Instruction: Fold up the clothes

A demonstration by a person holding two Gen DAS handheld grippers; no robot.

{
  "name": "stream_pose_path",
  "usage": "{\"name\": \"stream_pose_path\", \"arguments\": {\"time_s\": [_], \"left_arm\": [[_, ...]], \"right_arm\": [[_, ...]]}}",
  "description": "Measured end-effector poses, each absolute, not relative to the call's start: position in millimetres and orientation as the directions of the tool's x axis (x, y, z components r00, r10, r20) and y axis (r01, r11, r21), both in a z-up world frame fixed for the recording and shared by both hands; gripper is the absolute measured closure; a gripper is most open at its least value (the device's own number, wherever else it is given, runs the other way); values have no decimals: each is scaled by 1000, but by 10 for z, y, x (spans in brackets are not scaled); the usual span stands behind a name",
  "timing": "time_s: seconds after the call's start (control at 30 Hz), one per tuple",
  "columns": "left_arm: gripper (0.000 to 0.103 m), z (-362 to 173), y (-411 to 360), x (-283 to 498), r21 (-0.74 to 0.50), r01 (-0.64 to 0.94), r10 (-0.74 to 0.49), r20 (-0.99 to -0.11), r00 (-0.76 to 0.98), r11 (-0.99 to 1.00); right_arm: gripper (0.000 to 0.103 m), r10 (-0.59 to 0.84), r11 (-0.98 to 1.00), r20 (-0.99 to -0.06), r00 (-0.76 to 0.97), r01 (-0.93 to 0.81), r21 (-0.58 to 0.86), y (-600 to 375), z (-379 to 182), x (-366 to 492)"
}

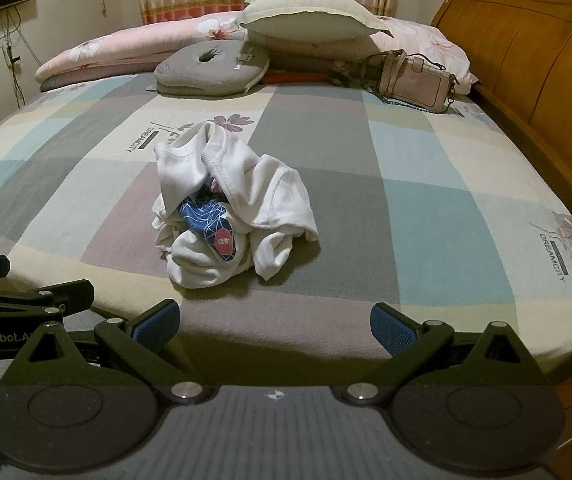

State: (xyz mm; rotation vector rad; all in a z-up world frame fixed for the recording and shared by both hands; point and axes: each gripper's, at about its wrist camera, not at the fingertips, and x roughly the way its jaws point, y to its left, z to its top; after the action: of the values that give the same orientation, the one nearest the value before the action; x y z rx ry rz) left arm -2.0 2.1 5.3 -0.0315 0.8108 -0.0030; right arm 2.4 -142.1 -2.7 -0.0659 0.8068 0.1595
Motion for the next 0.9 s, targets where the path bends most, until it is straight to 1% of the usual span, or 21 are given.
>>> {"name": "stream_pose_path", "arguments": {"time_s": [0.9], "left_arm": [[1, 25, 5, -12, -24, -20, -4, -723, 691, 1000]], "right_arm": [[0, 119, 986, -722, 681, -169, 3, -1416, -47, 43]]}}
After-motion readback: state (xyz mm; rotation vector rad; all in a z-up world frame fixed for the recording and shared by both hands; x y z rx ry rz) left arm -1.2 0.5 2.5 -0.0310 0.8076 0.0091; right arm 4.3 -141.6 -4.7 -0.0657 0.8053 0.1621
